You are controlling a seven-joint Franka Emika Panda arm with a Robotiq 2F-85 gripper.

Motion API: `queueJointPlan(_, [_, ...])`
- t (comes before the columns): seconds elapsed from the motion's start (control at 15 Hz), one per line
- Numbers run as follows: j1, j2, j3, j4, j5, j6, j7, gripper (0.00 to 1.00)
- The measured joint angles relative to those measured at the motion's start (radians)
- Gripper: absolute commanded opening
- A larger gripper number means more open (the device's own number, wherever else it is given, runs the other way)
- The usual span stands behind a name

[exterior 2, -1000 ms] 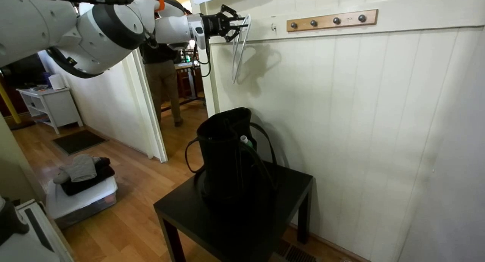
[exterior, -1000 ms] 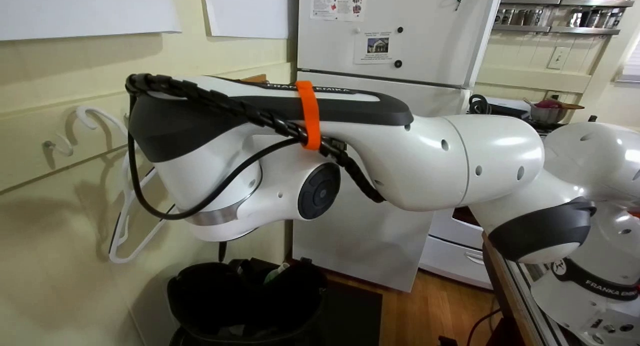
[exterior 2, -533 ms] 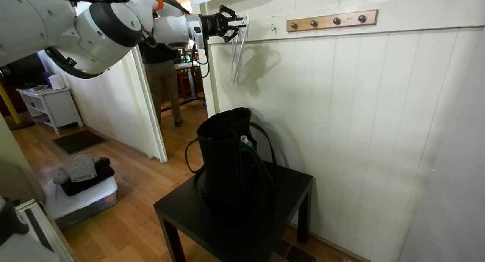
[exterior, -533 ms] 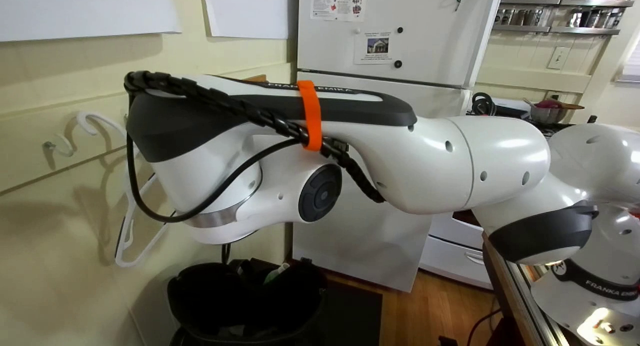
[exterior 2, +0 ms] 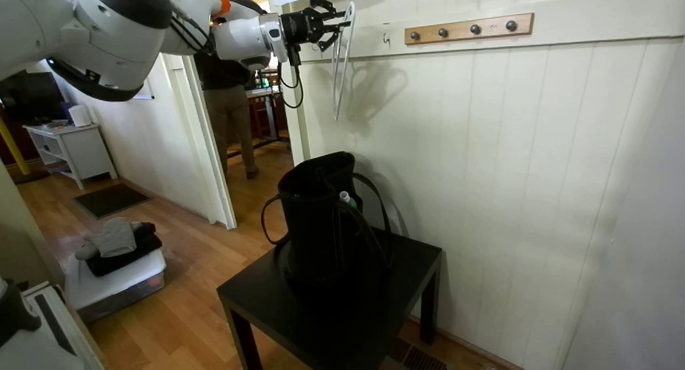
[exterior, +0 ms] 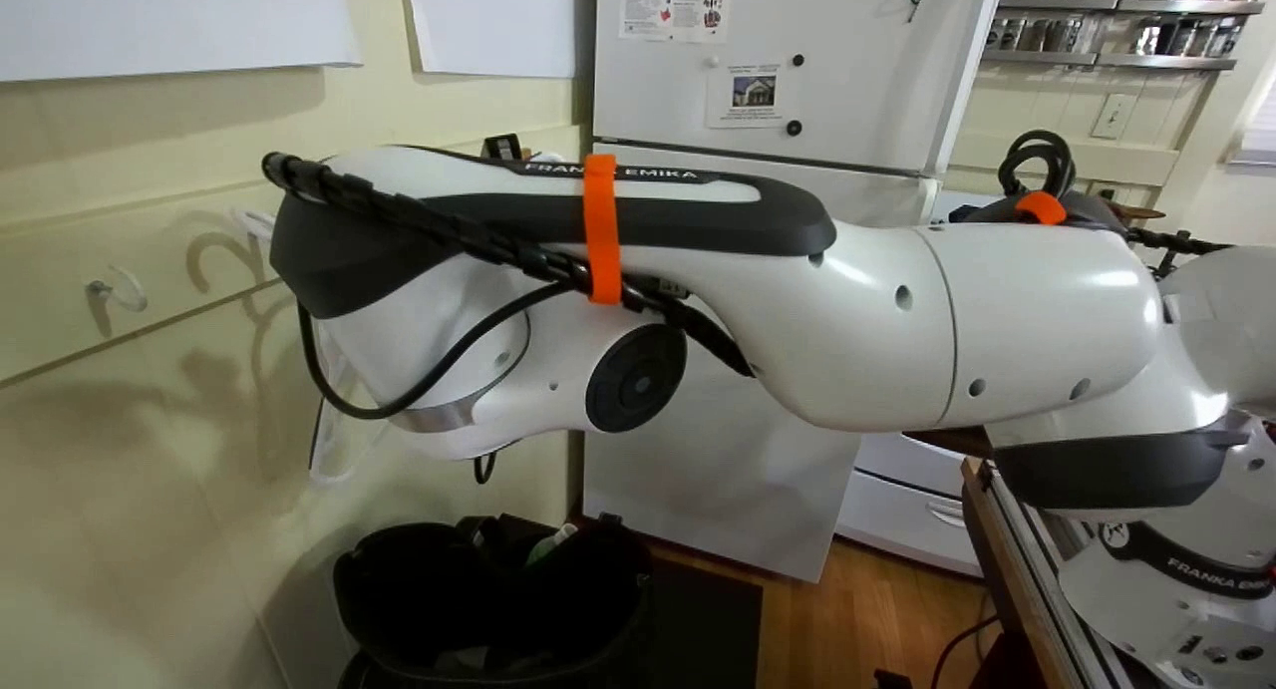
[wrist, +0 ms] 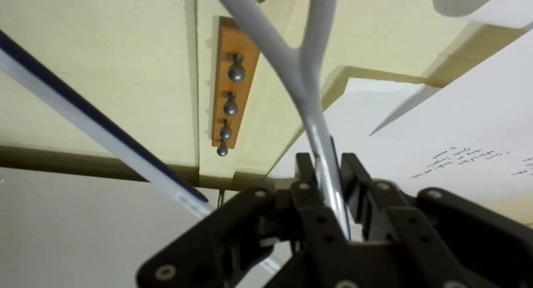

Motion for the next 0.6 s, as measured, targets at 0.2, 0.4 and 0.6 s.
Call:
queueJointPlan(0.2, [0.082,-0.031,-0.061,-0.140,0.009,-0.001,0.029,0.06])
queueJointPlan(0.4, [0.178,-0.064,-0.106,-0.288,0.009,-0.001,0.061,0.06])
queueJointPlan(0.6, [0.280,-0.087,-0.168,-0.441,0.009,-0.001,0.122,0.06])
